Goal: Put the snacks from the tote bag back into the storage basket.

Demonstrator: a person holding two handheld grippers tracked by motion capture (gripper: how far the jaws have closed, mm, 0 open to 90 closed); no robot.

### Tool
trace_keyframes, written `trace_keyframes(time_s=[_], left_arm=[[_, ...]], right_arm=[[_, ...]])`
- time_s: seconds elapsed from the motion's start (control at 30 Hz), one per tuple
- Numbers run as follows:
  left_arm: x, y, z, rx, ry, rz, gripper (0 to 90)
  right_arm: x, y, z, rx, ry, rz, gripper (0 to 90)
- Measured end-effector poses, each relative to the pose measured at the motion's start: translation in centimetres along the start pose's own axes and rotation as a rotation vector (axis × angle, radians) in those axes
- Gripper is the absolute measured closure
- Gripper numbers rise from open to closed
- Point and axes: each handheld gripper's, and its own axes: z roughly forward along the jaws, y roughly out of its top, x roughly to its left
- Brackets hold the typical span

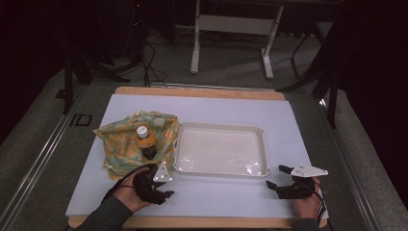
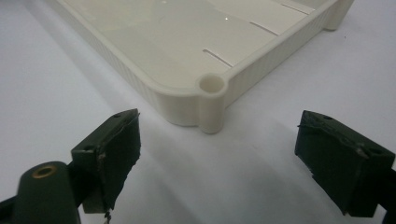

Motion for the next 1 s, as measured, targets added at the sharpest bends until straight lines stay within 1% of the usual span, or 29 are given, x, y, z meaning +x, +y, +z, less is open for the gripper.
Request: trace_keyframes(time_s=[0.13, 0.33, 0.47, 0.5, 0.63, 0.8, 1.0], left_arm=[[0.1, 0.2, -0.3, 0.007, -0.002, 0.004, 46.2], [0.3, 0.4, -0.7, 0.038, -0.003, 0.014, 47.6], [0.4, 0.5, -0.8, 0.045, -0.004, 0.011, 48.1], [0.6, 0.5, -1.1, 0.060, 0.001, 0.005, 48.2], [0.8, 0.5, -1.2, 0.068, 0.003, 0.005, 48.2], [1.0, 0.5, -1.6, 0.093, -0.001, 0.018, 48.1], [1.2, 0.8, -2.1, 0.127, 0.005, 0.047, 48.6]], right_arm=[[0.0, 0.0, 0.0, -0.002, 0.004, 0.002, 13.9], [0.0, 0.0, -0.1, -0.002, 0.003, -0.002, 14.1], [0.0, 0.0, -0.1, -0.005, 0.005, -0.001, 14.1], [0.0, 0.0, -0.1, -0.006, 0.006, -0.003, 14.1], [0.0, 0.0, -0.1, -0.006, 0.008, -0.004, 14.1], [0.0, 0.0, -0.1, -0.008, 0.008, -0.003, 14.1], [0.0, 0.0, -0.1, -0.006, 0.010, -0.003, 14.1]])
